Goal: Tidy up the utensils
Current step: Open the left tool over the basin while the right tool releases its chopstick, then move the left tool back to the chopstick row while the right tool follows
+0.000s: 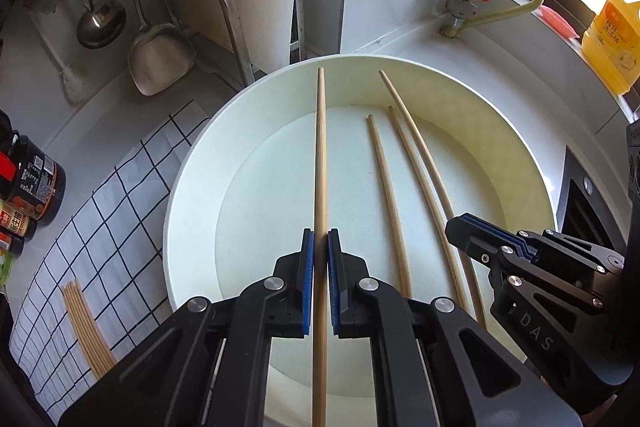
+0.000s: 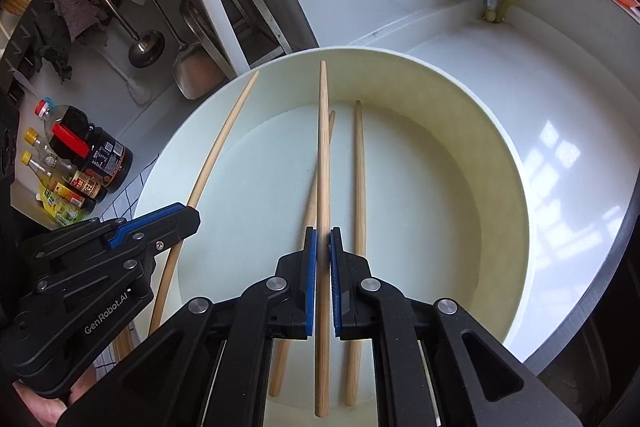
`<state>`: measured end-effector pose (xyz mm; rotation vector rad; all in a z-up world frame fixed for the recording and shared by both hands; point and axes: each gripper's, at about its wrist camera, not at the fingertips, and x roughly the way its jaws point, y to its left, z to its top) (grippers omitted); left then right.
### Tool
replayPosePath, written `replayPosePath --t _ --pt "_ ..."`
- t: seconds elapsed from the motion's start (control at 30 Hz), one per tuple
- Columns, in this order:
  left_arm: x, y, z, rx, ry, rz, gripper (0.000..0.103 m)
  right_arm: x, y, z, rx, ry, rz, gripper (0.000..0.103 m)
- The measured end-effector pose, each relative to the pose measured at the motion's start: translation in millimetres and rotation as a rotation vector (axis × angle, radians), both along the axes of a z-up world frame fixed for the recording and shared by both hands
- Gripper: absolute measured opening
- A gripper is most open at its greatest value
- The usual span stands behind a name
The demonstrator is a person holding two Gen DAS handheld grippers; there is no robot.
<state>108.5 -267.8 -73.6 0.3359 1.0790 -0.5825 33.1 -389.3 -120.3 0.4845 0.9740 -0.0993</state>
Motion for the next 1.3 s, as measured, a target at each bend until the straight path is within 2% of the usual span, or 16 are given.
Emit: replayPosePath --t 0.27,0.3,0.37,0.4,0.43,0.57,0.8,1.03,1.3 --pt "8.6 -6.4 -9.0 0.032 0.021 0.02 0.009 -2.6 -5.7 -9.5 0.006 0.018 -0.02 0.007" --pt "8.7 -5.9 -7.7 0.034 0.018 0.024 0.014 -3.5 -7.2 -8.9 0.014 0.014 -0.024 0.007" --pt "8.6 -4.4 -2.9 0.039 0.0 0.038 0.035 -5.1 -7.8 -6.2 0.009 0.005 -0.033 0.011" --pt "8.1 -2.2 1.5 0.034 -0.016 0.048 0.059 -6.4 -8.2 -4.1 -0.002 0.002 -0.036 0.011" --pt "6.6 0.8 6.9 0.022 -0.039 0.06 0.071 -7.8 -8.5 -1.9 -0.01 -0.003 -0.039 0.011" --pt "2.5 11.8 24.0 0.0 -0.078 0.085 0.069 -18.0 -11.0 7.1 -0.016 -0.025 -0.051 0.011" --pt "-13.4 43.2 45.4 -0.039 -0.087 0.133 0.069 -39.3 -3.0 27.0 -0.024 -0.054 -0.044 0.015" --pt "-35.7 78.6 61.6 -0.057 -0.098 0.172 0.069 -58.5 23.8 50.0 -0.037 -0.096 -0.007 0.024" --pt "-54.9 127.7 77.9 -0.087 -0.122 0.236 0.07 -68.1 64.1 58.8 -0.058 -0.089 0.06 0.031"
